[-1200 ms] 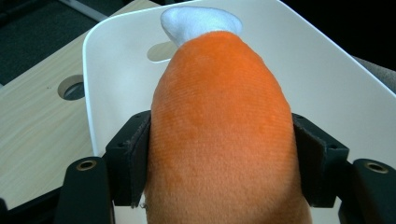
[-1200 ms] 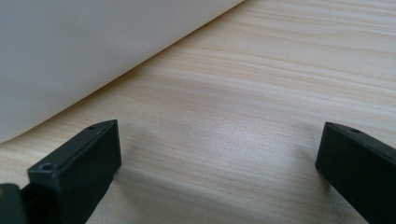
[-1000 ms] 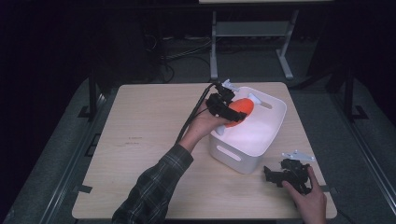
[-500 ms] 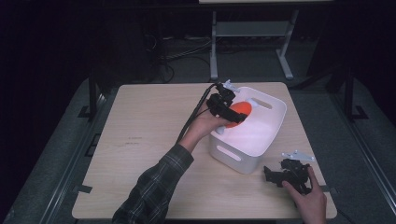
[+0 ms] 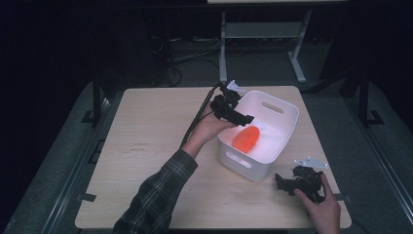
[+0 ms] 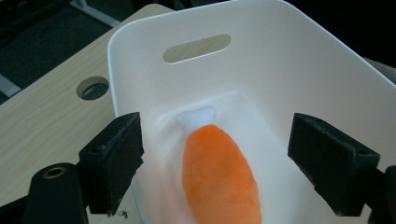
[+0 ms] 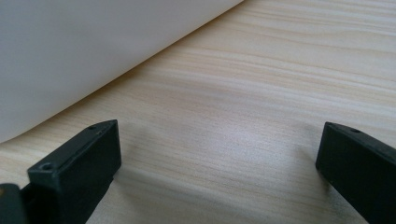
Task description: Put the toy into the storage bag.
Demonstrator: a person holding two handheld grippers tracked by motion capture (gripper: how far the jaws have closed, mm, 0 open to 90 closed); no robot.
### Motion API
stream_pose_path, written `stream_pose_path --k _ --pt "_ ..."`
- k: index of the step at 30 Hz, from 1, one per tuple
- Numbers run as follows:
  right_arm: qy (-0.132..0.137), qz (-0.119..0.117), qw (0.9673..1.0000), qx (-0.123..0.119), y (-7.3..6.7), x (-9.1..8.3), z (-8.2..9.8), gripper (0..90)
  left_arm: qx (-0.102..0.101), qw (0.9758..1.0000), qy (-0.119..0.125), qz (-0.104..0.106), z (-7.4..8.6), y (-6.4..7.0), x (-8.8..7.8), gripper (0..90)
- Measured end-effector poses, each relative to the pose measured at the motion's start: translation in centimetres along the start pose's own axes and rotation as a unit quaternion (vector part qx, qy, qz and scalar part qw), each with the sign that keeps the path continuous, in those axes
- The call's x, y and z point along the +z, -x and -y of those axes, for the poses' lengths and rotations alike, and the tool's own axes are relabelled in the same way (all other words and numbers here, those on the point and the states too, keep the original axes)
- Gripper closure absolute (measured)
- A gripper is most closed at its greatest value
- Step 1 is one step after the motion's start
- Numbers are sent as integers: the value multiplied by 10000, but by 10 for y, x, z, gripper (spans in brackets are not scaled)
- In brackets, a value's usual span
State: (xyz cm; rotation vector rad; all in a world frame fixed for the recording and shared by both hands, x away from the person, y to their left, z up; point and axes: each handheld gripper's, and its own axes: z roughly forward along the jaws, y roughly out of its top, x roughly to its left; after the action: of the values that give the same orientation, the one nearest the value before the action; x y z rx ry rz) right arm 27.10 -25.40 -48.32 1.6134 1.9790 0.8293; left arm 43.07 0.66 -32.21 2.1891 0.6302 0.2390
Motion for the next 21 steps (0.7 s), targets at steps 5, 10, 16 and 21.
stream_pose_path --k 5,10,16,21 --pt "-3 -3 10000 8 0 0 0 0 65 10000 15 -17 2 -1 -10 168" --pt "0 -1 10000 -3 0 0 0 0 73 10000 54 28 8 -5 -21 161" --pt "0 -1 10000 0 0 0 0 0 75 9999 148 8 14 -9 -32 158" --pt "3 0 10000 -7 0 0 0 0 72 9997 221 -7 20 -11 -42 148"
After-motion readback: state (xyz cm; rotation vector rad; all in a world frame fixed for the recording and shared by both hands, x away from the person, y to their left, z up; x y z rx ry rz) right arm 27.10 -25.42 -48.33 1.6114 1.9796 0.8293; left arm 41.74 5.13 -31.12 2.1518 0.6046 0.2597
